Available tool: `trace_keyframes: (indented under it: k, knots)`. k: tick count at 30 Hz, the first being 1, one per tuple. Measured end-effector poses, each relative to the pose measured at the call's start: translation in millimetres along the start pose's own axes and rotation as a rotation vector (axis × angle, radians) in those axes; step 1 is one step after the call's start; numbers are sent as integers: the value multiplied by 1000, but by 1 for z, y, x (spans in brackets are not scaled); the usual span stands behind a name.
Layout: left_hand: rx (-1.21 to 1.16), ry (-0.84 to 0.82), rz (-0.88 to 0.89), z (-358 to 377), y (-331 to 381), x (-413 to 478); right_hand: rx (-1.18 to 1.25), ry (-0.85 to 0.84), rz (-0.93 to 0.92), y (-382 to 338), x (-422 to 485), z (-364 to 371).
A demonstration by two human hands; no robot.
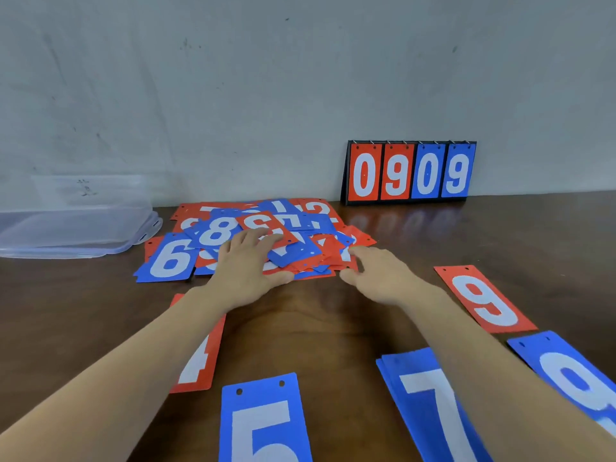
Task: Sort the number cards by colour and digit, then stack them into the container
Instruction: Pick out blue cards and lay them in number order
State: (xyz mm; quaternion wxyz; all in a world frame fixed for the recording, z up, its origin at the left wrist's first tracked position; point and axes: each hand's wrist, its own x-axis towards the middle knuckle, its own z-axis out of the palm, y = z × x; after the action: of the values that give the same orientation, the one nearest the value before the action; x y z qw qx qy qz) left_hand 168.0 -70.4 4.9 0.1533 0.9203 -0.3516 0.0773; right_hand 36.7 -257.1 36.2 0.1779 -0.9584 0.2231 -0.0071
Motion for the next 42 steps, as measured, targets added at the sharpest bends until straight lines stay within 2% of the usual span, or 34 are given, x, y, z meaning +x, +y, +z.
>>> trace_keyframes:
  k: [4,10,15,18,22,25,30,33,35,39,42]
  knots:
    - [140,-73,-50,-1,-9,-3,-56,-43,-47,-33,18,15]
    - [94,-102,-210,4,-38,7,38,44,-5,-52,46,25]
    - [116,-220,-255,6,-52,17,105,101,-24,-79,75,36]
    - [66,-230,-253,8,-55,19,142,80,39,-93,96,50]
    - [49,-220,-237,10,-57,16,4,118,160,-99,115,60]
    - [27,-231,-213,6,-61,15,51,128,211,-94,126,57]
    - [-14,-217,-199,-18,-66,10,380,302,215,-76,133,54]
    - [-131,-54,-302,-25,-83,20,694,404,241,-61,132,41]
    - [-112,30,-395,-26,-94,31,884,448,262,-56,132,32]
    - [42,-98,-506,-20,-97,50,1038,446,186,-63,126,19]
    - [-10,-161,-548,-18,-99,60,1093,441,114,-70,117,8]
